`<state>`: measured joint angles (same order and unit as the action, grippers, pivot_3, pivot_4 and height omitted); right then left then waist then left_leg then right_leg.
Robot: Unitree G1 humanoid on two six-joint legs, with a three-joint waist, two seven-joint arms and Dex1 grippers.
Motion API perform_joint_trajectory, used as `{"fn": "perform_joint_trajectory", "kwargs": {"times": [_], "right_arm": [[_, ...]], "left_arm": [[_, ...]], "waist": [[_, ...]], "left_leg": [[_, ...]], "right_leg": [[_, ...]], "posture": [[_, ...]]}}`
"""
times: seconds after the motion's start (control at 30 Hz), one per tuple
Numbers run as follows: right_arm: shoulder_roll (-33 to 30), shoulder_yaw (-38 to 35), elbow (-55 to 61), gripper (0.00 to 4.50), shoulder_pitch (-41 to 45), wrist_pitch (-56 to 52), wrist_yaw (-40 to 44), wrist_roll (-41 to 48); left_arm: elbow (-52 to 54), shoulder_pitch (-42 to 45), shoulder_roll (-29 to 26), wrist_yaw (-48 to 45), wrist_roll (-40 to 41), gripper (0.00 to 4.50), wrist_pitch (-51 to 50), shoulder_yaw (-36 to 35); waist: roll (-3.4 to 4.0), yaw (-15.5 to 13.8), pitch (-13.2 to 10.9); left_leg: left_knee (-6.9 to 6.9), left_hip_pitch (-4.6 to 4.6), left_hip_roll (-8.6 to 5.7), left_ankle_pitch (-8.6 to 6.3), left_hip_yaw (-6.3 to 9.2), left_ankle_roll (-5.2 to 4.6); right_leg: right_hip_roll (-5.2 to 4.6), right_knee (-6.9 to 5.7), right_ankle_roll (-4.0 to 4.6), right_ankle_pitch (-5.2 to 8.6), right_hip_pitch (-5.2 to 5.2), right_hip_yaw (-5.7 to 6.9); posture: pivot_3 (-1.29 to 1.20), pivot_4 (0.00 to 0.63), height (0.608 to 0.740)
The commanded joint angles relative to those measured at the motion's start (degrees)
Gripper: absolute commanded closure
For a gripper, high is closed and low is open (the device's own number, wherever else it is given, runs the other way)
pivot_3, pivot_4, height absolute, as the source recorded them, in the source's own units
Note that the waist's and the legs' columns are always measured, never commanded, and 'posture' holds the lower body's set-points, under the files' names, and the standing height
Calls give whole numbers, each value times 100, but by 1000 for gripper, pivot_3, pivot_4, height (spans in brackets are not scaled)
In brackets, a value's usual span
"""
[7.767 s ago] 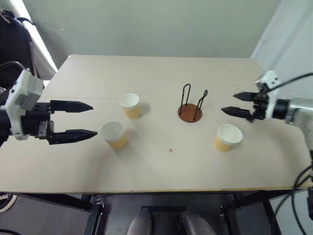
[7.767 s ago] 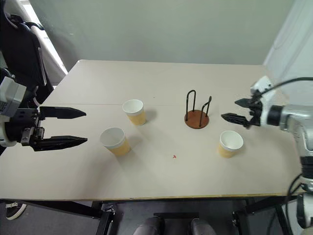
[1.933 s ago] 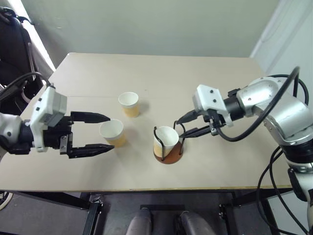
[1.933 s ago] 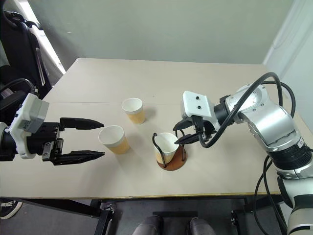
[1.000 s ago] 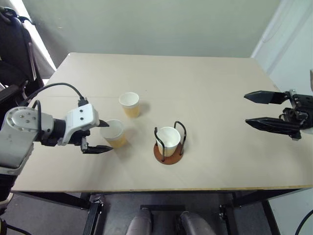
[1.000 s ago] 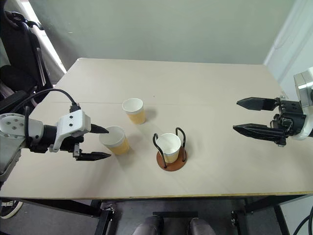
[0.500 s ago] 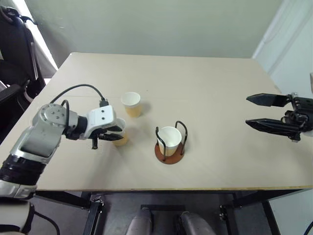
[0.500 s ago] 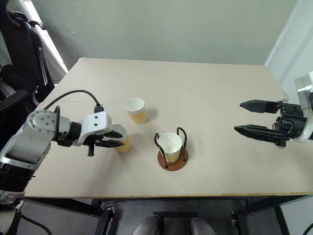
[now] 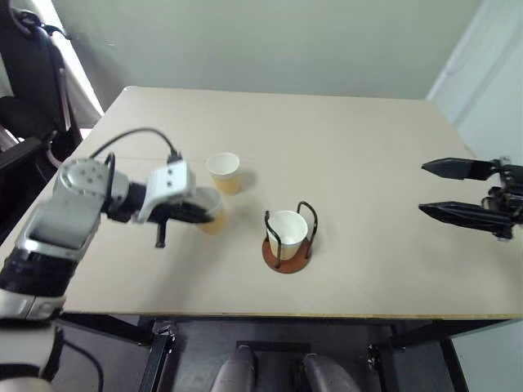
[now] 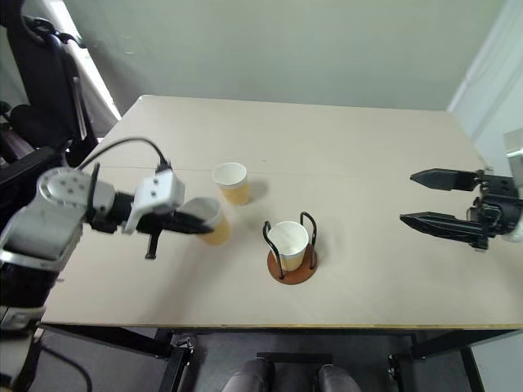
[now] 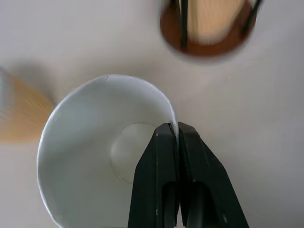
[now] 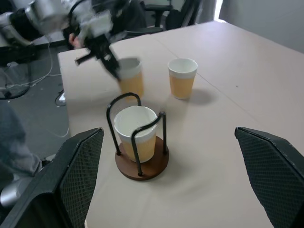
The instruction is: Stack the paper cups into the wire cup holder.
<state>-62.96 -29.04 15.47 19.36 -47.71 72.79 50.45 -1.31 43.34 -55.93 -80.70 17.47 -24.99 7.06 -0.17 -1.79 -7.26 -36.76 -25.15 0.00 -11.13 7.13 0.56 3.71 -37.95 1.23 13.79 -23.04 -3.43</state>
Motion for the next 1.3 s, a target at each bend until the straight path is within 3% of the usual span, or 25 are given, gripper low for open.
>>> {"fn": "perform_joint_trajectory", "kwargs": {"times": [0.03,0.17,0.27,0.77,1.17,1.27,1.3], "right_arm": [[-186,-281,195,0,-106,148,242,149],[-175,-261,396,0,-236,155,248,216],[-184,-356,699,0,-472,95,340,365],[-127,-959,1705,0,-1393,-139,-339,651],[-138,-1463,1998,0,-1754,-281,-723,964],[-148,-1509,2015,0,-1813,-272,-763,993],[-156,-1521,2017,0,-1822,-268,-776,1012]], "left_arm": [[130,907,217,-441,840,4444,-486,-374],[-155,1864,739,-1072,1154,4444,-518,-85],[-431,2374,1002,-1179,1297,4444,-146,576],[-1312,3232,990,-1180,1754,4444,1804,3202],[-1956,3359,1405,-1180,1068,4444,2950,3729],[-1815,3342,1398,-1180,1199,3907,2919,3755],[-1803,3338,1410,-1180,1199,3523,2919,3744]], "waist": [[0,-9,0],[7,-5,0],[5,-3,-1],[5,-3,-2],[6,-14,-3],[6,-15,-3],[6,-15,-3]], "left_leg": [[-7,0,-1,-4,-1,-6],[-32,4,-8,-22,-12,-28],[-40,6,-13,-25,-15,-33],[-72,-3,-27,-50,-23,-69],[-148,-38,-32,-90,-21,-95],[-150,-42,-33,-97,-24,-98],[-150,-42,-33,-100,-24,-96]], "right_leg": [[-1,2,-2,-1,4,-1],[-10,6,-22,1,23,-3],[-15,7,-36,1,29,-8],[-18,9,-88,29,41,-38],[-19,12,-116,30,41,-40],[-21,16,-119,29,40,-41],[-21,16,-119,29,40,-40]], "posture": [[0,150,740],[0,150,740],[0,150,740],[0,150,740],[0,150,740],[0,150,740],[0,150,740]]}}
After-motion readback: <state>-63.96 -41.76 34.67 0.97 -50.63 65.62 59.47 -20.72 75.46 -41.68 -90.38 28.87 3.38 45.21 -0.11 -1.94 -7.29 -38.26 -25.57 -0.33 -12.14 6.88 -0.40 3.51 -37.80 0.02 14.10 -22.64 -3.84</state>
